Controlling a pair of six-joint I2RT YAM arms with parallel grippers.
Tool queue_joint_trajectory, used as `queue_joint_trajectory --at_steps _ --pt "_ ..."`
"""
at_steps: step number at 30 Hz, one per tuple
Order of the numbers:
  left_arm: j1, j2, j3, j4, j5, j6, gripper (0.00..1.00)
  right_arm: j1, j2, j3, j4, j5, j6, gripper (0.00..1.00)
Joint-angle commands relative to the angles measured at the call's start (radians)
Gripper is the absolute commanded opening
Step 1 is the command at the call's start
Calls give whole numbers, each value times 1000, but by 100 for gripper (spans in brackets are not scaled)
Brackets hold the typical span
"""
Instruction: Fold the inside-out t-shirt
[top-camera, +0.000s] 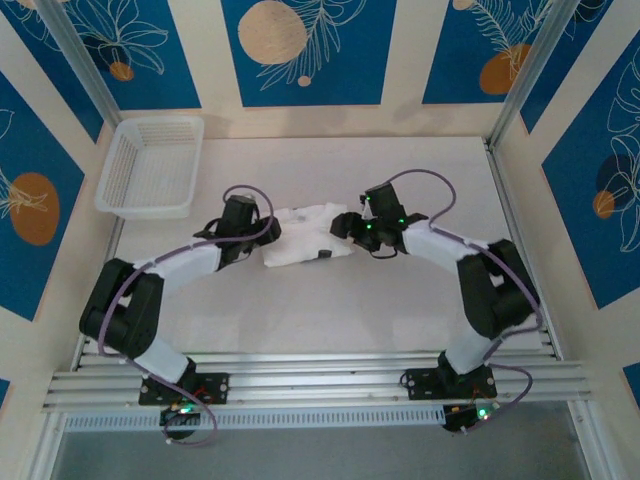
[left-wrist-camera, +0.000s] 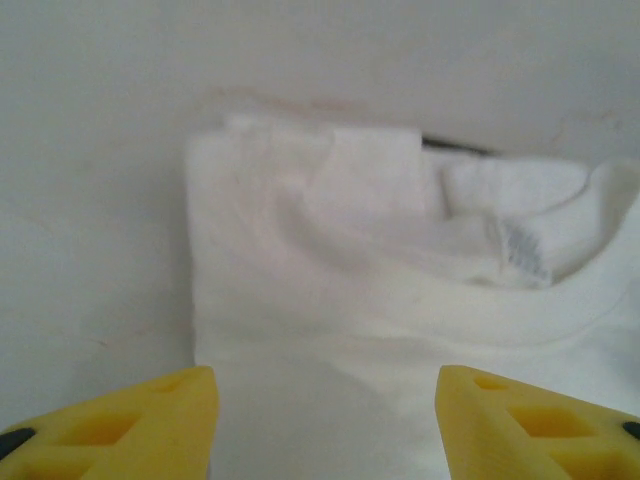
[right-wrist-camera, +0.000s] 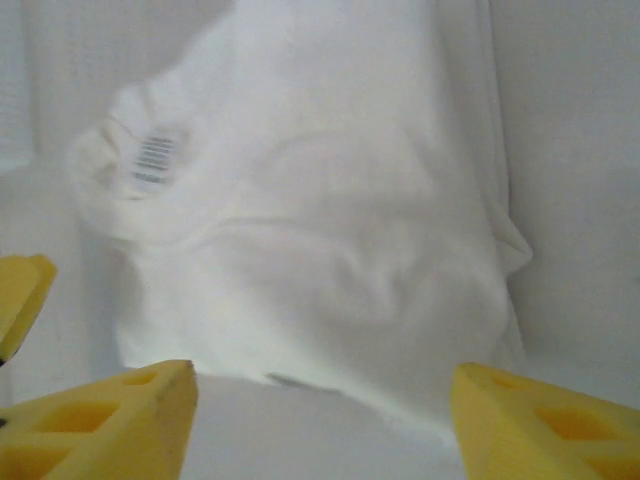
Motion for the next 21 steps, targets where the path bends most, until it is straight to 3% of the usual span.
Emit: queue_joint_trajectory --at_steps 1,5,12,17,21 --pt "45 48 43 -55 89 -30 59 -15 -74 -47 -13 105 166 72" --pt "48 145 92 -25 142 -65 59 -18 -90 -41 -87 104 251 74" --pt "13 340 175 291 382 -174 56 -16 -120 -89 -116 75 348 74" --pt "-154 477 375 247 331 -197 56 -32 -189 -203 -73 37 502 75" --pt "-292 574 480 302 235 -245 56 -63 -262 -286 -88 47 597 77"
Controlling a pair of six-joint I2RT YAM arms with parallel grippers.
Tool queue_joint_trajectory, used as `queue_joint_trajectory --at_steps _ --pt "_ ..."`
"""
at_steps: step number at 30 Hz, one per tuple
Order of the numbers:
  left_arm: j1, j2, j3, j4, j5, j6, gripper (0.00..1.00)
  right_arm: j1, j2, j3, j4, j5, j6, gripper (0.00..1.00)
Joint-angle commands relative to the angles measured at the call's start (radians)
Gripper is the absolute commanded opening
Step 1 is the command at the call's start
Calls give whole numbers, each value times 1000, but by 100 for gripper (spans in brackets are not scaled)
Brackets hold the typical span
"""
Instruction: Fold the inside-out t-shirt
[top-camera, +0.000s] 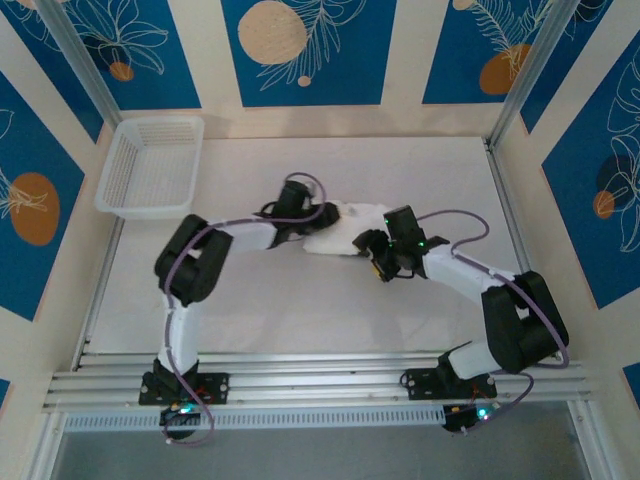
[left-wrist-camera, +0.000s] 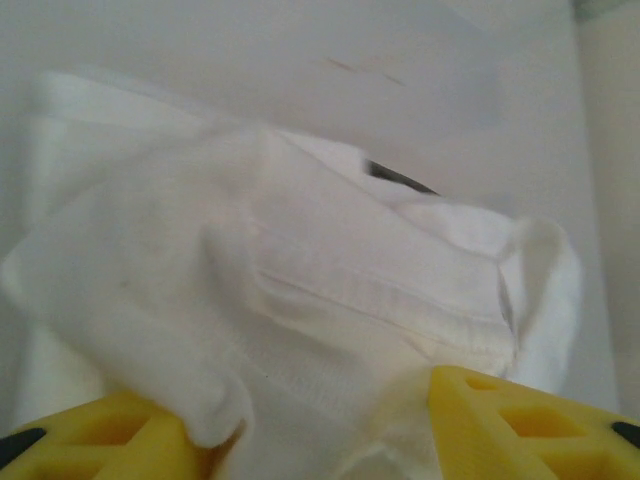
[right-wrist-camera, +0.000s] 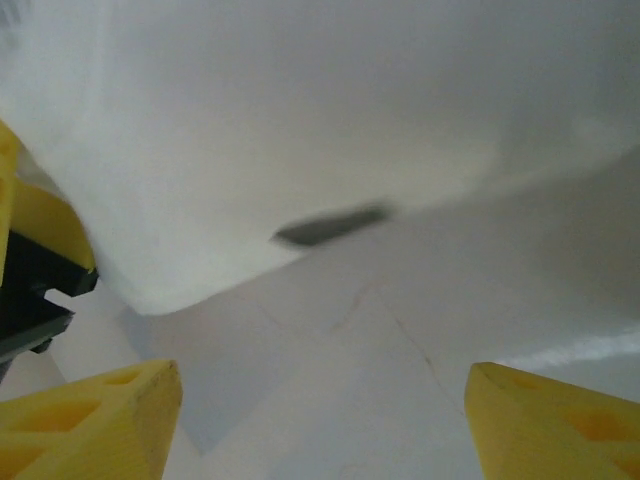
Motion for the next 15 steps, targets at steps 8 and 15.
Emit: queue_joint_trajectory --at_steps 8,15 --pt "-131 -70 -29 109 -216 16 70 -132 -118 -130 53 -75 206 80" --pt "-101 -392 -171 -35 -350 259 80 -217 -74 -140 126 -56 206 65"
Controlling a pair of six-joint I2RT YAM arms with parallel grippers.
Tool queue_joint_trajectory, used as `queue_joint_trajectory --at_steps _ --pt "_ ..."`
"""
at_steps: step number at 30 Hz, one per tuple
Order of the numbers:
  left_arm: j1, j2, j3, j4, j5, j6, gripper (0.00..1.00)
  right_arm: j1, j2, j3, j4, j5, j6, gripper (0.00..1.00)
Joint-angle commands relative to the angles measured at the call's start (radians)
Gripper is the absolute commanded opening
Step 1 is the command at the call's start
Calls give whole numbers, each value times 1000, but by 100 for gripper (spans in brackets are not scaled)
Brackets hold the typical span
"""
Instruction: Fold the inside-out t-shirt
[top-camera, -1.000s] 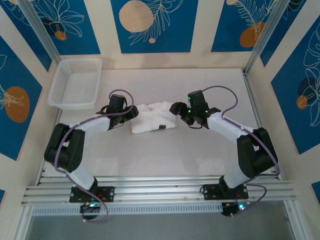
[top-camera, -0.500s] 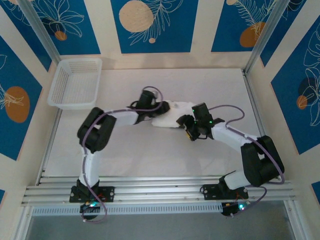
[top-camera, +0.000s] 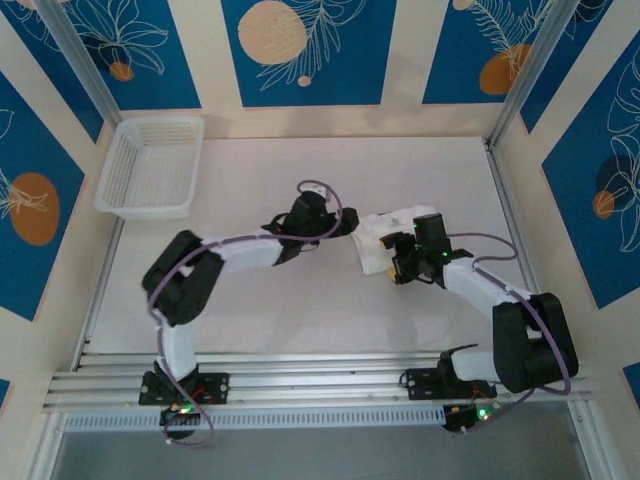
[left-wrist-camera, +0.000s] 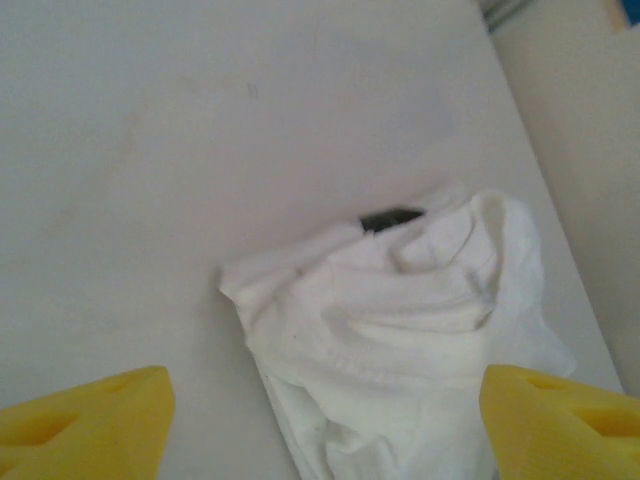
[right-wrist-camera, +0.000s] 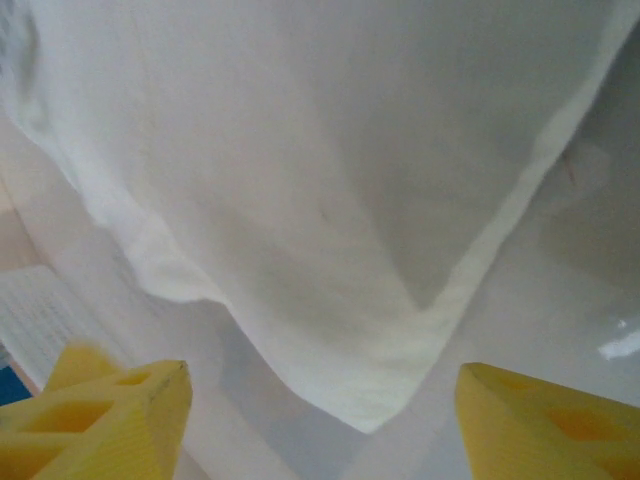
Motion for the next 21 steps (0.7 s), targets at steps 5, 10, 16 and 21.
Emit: queue_joint_trajectory --at_steps 5,10,16,21 --pt "6 -361 -128 -155 -170 251 78 -48 133 22 109 -34 22 52" --pt "7 -495 -225 -231 -244 277 76 -77 252 67 188 -34 53 44" --pt "6 -571 -323 -285 -325 245 75 -121 375 180 220 36 120 39" --pt "7 -628 -398 -322 -392 206 74 -182 523 341 189 50 163 38"
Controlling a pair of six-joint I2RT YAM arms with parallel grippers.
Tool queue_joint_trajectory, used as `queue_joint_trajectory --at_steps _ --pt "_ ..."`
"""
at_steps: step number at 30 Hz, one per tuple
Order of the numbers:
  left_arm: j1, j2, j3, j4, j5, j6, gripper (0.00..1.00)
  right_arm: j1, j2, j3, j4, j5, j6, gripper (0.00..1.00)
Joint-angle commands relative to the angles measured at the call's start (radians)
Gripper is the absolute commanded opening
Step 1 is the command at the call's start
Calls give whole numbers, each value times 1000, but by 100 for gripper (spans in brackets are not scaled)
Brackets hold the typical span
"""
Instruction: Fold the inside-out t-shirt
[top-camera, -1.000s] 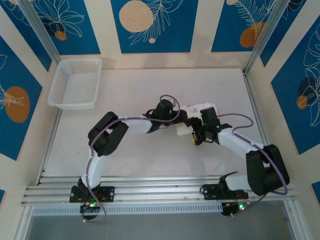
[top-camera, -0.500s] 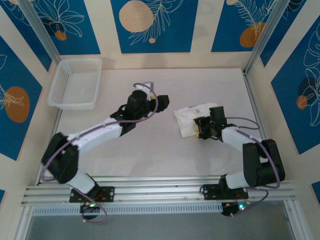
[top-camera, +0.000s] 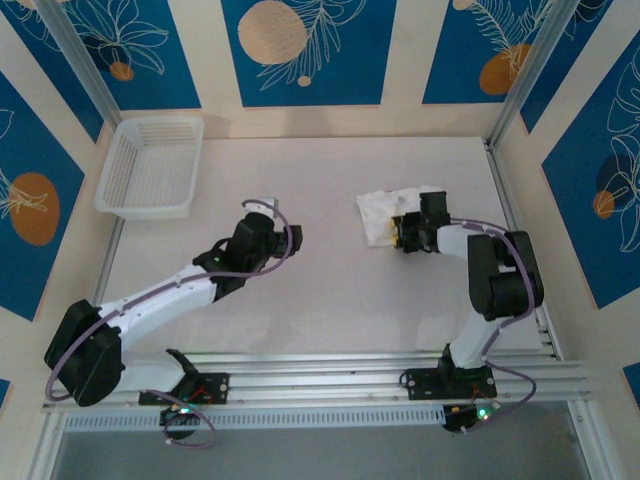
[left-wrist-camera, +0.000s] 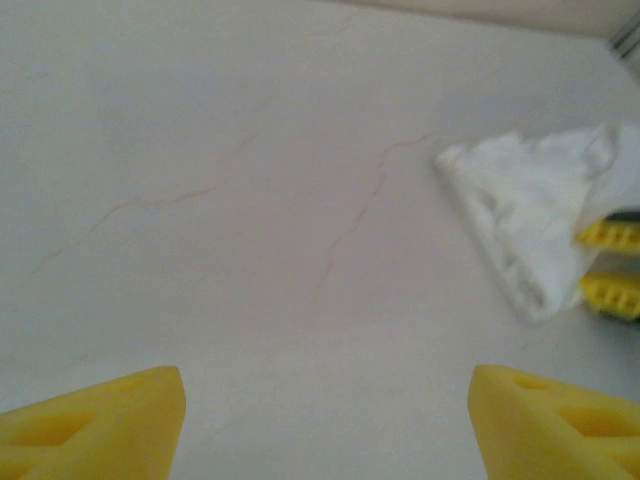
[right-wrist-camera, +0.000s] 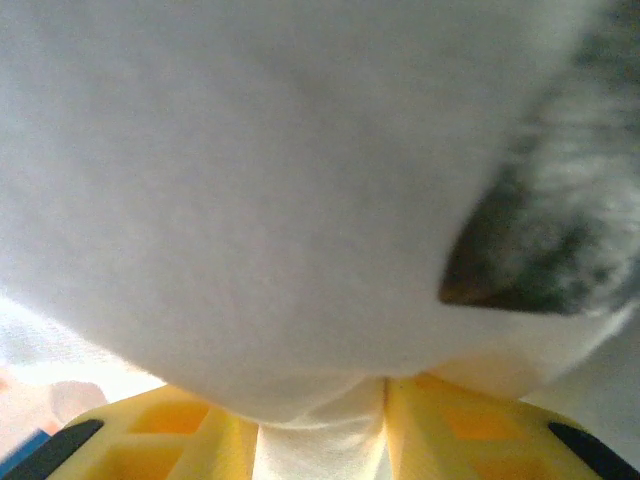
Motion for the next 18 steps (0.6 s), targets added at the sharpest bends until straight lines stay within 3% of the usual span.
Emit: queue_joint_trajectory --at_steps 1,12,18 --pt "0 -67 -41 -41 -87 -30 74 -47 94 88 5 57 72 37" --pt "20 -181 -104 -109 -167 -33 75 -185 386 560 -211 163 128 37" --pt "31 -246 -126 -151 -213 -24 76 -236 578 938 -396 188 61 37"
